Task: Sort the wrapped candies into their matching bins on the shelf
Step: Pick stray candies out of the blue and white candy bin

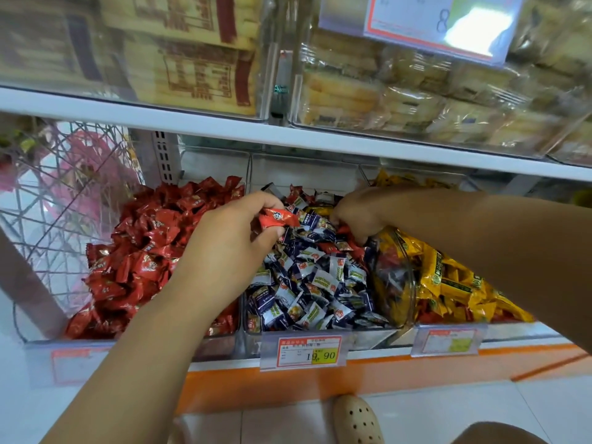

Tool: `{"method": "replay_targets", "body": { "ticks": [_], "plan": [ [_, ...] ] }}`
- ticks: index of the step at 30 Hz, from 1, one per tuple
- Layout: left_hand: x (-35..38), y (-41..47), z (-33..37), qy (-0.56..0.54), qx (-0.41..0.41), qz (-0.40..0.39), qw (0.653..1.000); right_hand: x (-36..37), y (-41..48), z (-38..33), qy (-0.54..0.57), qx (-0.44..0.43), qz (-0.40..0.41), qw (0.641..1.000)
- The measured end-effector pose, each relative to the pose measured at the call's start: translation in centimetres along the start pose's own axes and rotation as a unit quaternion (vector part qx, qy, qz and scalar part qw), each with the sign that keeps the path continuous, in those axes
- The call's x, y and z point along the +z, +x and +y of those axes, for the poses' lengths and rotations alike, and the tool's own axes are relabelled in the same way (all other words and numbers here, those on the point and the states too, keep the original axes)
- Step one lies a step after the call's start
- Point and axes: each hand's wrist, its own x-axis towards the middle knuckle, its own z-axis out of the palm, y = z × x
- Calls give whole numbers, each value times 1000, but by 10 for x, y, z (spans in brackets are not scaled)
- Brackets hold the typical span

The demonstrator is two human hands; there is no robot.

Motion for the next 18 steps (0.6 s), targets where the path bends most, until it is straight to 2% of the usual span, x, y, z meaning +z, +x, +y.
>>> {"method": "replay_targets", "body": {
  "ticks": [4, 8, 11, 14, 18],
  "plan": [
    [0, -1, 1, -2, 0, -2, 1000, 3, -3, -3, 45, 19, -10, 999],
    [-1, -1, 2, -11, -1, -2, 1000, 4, -18, 2, 148, 3, 13, 989],
    [-1, -2, 3, -13, -1, -2, 1000, 7, -23, 2, 186, -9, -4, 982],
    [0, -3, 4, -12, -3, -3, 1000, 9, -27, -1, 262, -12, -38, 964],
    [1, -2, 3, -19, 1, 2, 1000, 14, -35, -4, 344, 5, -20, 939]
  ]
}}
